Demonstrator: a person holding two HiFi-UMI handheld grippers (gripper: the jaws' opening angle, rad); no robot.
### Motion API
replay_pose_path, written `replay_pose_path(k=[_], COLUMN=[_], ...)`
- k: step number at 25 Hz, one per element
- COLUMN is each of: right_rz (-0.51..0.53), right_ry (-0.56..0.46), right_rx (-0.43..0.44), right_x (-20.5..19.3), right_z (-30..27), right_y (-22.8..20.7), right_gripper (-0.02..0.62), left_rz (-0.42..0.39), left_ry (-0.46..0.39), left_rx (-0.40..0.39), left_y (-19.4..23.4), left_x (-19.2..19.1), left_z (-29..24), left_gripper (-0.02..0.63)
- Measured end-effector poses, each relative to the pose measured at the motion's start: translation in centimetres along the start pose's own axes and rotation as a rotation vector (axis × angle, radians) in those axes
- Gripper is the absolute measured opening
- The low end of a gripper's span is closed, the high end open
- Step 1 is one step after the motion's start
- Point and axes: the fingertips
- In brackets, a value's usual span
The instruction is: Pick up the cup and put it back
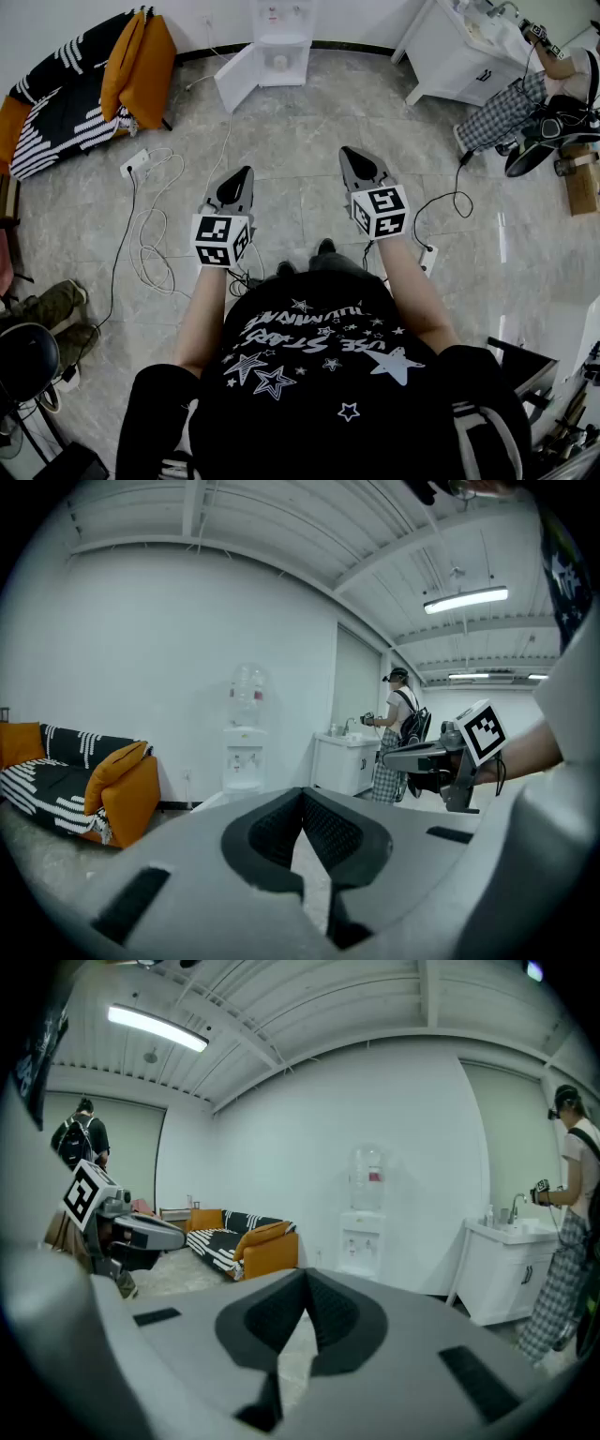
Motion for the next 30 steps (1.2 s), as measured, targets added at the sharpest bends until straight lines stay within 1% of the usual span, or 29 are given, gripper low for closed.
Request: replay_pose_path(k=[9,13,17,20,21,23,25,27,30], right_rz=[-0.025,-0.031,-0.080,-0.121,-0.129,-0.152,-0.175,-0.189,-0.211], right_ry=[-0.006,0.001,-0.027,-0.024,-0.018,-0.005,0.008,0.020,0.041], right_rx=[-0.009,-0.015,-0.033,-0.031,-0.028,-0.023,-0.018,-0.005,0.015], right_x=[0.0,-0.3,-0.3,-1.1,-1.5,-2.3,-3.1,-4.0,-5.3], right_z=[0.0,-0.5,-1.2,-2.3,-2.9,-4.4,-6.3,-8.5,-12.7], right_y=[-0.5,-0.7,-1.3,-2.4,-2.7,-3.5,-4.5,-5.8,-8.3], right_gripper=[0.006,0.006,0.006,0.008,0.015,0.065,0.100,0.140,0.175], left_rz=[-0.014,-0.010,-0.002,0.020,0.025,0.029,0.030,0.023,0.010], left_ry=[0.013,0.006,0.015,0.025,0.031,0.047,0.062,0.076,0.107], left_rx=[-0.003,0.009,0.033,0.057,0.065,0.081,0.091,0.099,0.121], left_y=[-0.4,0.3,1.6,2.6,2.9,3.6,4.3,5.0,6.7], left_x=[-0.5,-0.4,-0.5,-0.8,-1.0,-1.3,-1.4,-1.4,-1.1], left_z=[0.3,0.9,1.1,0.5,0.2,-0.6,-1.7,-3.3,-6.7], left_gripper=[0.008,0.008,0.009,0.009,0.009,0.008,0.009,0.009,0.009])
Point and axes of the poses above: the fingertips, and each gripper's own axes: z backward along the fingers, y to its left, x out of its top, and after that the axes turned 7 degrees about z, right-handed
